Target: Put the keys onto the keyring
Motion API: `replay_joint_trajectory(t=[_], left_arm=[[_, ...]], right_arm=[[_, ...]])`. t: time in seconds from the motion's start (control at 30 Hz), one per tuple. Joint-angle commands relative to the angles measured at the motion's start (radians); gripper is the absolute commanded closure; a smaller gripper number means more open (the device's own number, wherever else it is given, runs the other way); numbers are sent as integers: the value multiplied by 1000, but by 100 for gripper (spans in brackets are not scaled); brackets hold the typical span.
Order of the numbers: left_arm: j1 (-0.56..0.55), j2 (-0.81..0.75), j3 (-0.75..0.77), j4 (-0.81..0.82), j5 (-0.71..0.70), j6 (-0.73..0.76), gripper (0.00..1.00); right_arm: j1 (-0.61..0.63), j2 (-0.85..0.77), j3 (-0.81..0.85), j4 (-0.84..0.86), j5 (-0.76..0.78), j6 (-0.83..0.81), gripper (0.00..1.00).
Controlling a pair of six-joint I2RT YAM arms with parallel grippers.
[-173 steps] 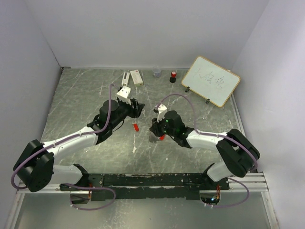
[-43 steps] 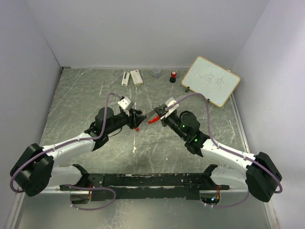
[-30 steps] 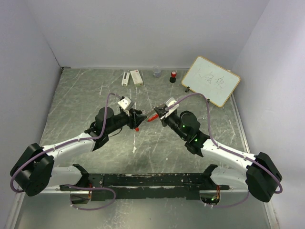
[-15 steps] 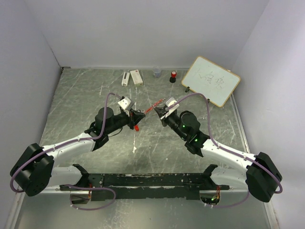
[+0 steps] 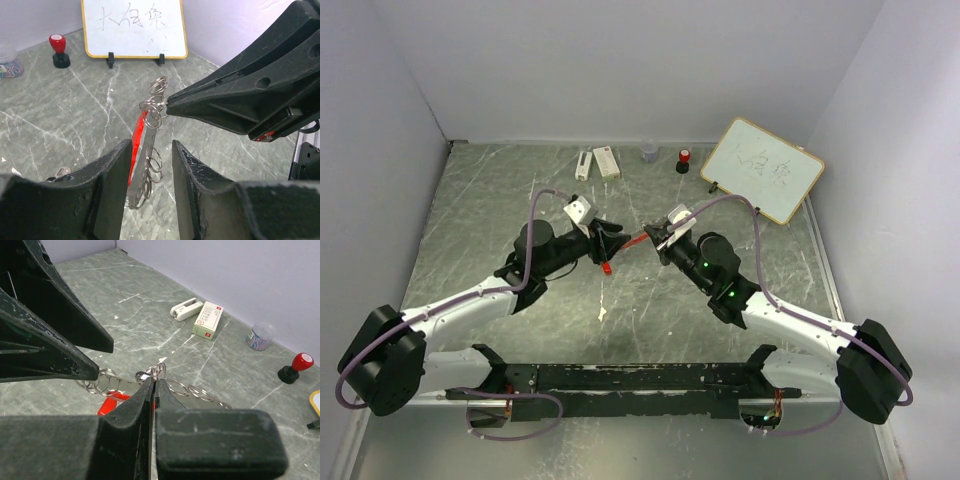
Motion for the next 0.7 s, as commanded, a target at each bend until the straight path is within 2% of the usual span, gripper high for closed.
replay_joint_trajectory(t=[0.0,0.07,0.27,0.67], left_arm=[[6,-30,25,26,18,-7,51],[5,-45,18,15,1,-4,51],[5,-64,4,0,-19,-1,41],[5,58,72,27,108,28,43]], right_arm=[[-2,-18,4,35,1,-3,100],[-1,-20,2,34,2,-2,100],[-1,-19,3,34,-6,-2,100],[-1,-5,12,31,-72,-12,100]])
